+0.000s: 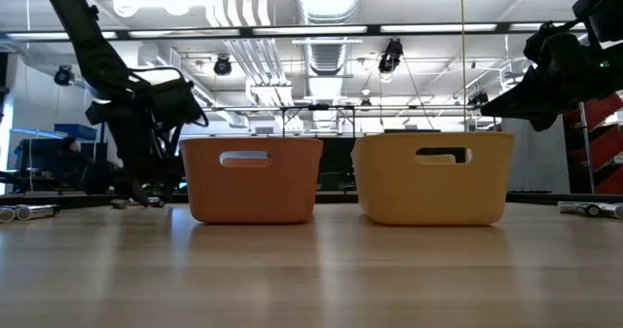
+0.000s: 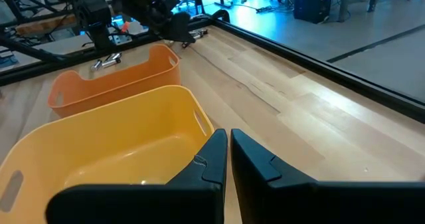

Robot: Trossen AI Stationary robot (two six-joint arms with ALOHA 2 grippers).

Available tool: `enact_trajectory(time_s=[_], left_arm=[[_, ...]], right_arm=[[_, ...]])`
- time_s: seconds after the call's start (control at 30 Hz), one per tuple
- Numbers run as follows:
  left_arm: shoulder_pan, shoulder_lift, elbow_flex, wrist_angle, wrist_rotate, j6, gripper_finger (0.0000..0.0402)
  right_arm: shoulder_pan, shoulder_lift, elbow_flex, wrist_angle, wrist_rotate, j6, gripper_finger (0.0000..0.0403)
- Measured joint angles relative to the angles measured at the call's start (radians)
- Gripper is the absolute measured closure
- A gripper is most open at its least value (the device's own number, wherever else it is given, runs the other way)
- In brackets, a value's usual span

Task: Sort batteries
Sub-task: Put the brown-black battery into the orange bin

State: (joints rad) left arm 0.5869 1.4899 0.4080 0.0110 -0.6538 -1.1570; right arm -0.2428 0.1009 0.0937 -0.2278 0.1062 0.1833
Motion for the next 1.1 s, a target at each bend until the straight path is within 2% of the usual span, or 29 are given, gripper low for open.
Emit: enact_trajectory(time_s=[0.57,1.1], left_arm=[[-0.028,0.060,0.010,-0.002,-0.047,-0.103,0.0239],[-0.050,0.087,0.010,-0.033,-0.058,-0.086,0.0251]], right_arm=[[0.000,0.000,0.000,0.000,0.000,0.000,0.0390],[0.000,0.000,0.000,0.000,0.000,0.000,0.0390]])
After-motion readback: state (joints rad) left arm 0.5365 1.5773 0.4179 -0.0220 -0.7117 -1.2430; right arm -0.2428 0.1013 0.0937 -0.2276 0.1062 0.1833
